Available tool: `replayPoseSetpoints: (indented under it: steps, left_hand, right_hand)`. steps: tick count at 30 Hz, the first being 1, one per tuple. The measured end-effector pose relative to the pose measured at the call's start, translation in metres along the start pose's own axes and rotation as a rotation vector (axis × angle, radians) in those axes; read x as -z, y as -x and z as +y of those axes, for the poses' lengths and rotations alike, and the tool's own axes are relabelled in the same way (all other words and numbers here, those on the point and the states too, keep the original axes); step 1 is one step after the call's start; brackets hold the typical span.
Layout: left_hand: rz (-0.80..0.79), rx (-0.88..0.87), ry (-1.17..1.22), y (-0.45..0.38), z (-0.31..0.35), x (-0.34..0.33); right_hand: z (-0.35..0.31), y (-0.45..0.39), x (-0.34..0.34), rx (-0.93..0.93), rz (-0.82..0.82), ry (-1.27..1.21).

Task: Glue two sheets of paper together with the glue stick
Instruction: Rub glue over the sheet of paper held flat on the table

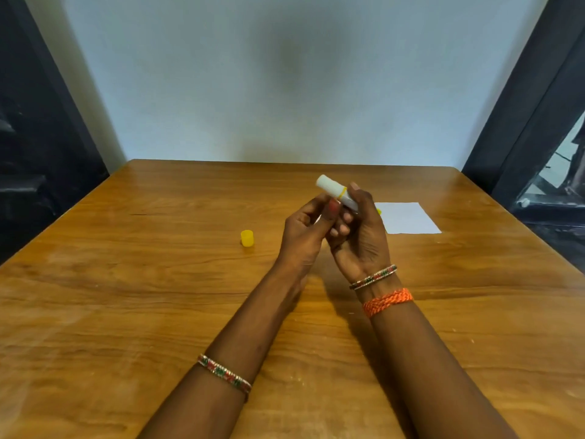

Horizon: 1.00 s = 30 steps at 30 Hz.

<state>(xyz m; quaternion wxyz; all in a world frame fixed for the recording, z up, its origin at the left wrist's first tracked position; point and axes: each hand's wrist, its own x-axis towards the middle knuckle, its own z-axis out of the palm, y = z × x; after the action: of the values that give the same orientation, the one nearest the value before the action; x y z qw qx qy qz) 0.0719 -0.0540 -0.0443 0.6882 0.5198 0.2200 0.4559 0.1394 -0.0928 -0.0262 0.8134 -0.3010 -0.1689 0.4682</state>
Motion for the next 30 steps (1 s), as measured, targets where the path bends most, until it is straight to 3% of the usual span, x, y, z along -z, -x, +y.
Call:
replayPoseSetpoints:
  steps: [3,7,11,14,23,30]
  left_hand:
    - [0.162,0.013,-0.263,-0.021,-0.013,0.006]
    - [0.233,-0.076,-0.775,-0.047,-0.028,0.008]
    - [0.013,-0.097,-1.259,-0.070,-0.038,0.012]
    - [-0.177,-0.068,-1.488,-0.080,-0.045,0.015]
    - [-0.327,0.051,-1.413,-0.042,-0.028,0.016]
    - [-0.311,-0.026,-1.439,0.031,-0.019,0.032]
  right_hand:
    - [-0.012,-0.014,0.020,0.059,0.109,-0.093]
    - [-0.022,-0.027,0.041,0.102,0.245,-0.135]
    - [-0.026,-0.033,0.054,0.101,0.384,-0.102]
    - [-0.029,-0.037,0.057,0.102,0.413,-0.074]
    - [-0.025,-0.031,0.049,0.091,0.299,-0.105]
    - [-0.008,-0.018,0.042,0.070,0.200,0.182]
